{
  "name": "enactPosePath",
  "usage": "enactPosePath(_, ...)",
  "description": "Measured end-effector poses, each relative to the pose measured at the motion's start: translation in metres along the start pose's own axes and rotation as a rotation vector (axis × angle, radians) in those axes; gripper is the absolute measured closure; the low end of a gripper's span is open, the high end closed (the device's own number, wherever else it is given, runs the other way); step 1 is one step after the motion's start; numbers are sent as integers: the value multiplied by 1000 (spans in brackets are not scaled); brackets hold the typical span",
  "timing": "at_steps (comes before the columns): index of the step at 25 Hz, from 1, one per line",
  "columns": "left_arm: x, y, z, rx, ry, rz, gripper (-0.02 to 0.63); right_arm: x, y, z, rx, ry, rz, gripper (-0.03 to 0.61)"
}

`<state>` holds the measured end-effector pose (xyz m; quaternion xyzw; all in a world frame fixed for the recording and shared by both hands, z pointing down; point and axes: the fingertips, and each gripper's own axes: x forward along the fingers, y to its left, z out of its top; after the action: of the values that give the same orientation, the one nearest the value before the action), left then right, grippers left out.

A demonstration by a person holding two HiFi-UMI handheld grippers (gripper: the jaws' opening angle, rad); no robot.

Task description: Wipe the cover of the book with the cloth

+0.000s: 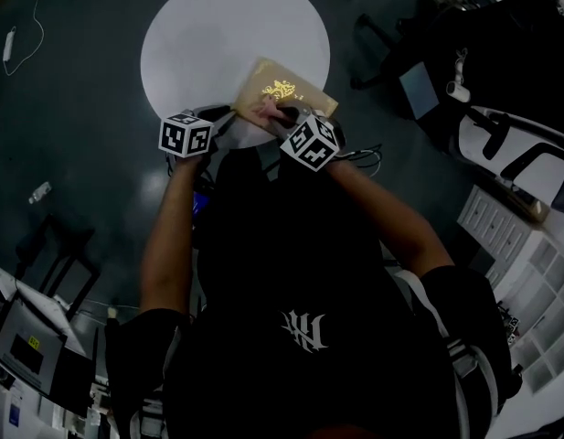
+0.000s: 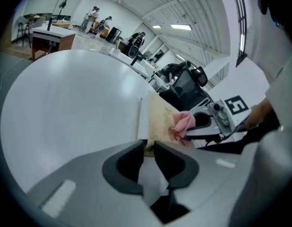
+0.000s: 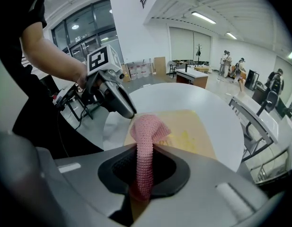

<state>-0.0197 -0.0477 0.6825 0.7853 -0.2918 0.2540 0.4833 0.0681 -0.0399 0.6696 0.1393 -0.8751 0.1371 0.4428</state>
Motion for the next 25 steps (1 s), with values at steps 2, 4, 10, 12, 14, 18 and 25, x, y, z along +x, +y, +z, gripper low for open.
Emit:
enactPosePath(2,0,-1,0,-1,3,-5,540,-8,1,-11,15,9,-7,540)
enactPosePath(4,-1,-1,0,-3,4,-9,540,-15,1,-21,23,20,-13,540)
enactPosePath(10,-1,-2,2,16,18,-22,541,-38,1,-56,64,63,-55,540)
enactPosePath(12,-1,-3,2,22,23,-28,541,-46,2,-70,88,77,-74,540)
enactPosePath(14,-1,-3,1,29,28,-36,540,-54,3,-81,109,90,-95,540)
enactPosePath(18,0,-3,2,49,47,-57,541,-65,5,-98,151,114,-140,540)
enactPosePath(25,0,-6,0,94,80,-88,543,-85,7,-149,291,235,-254,540)
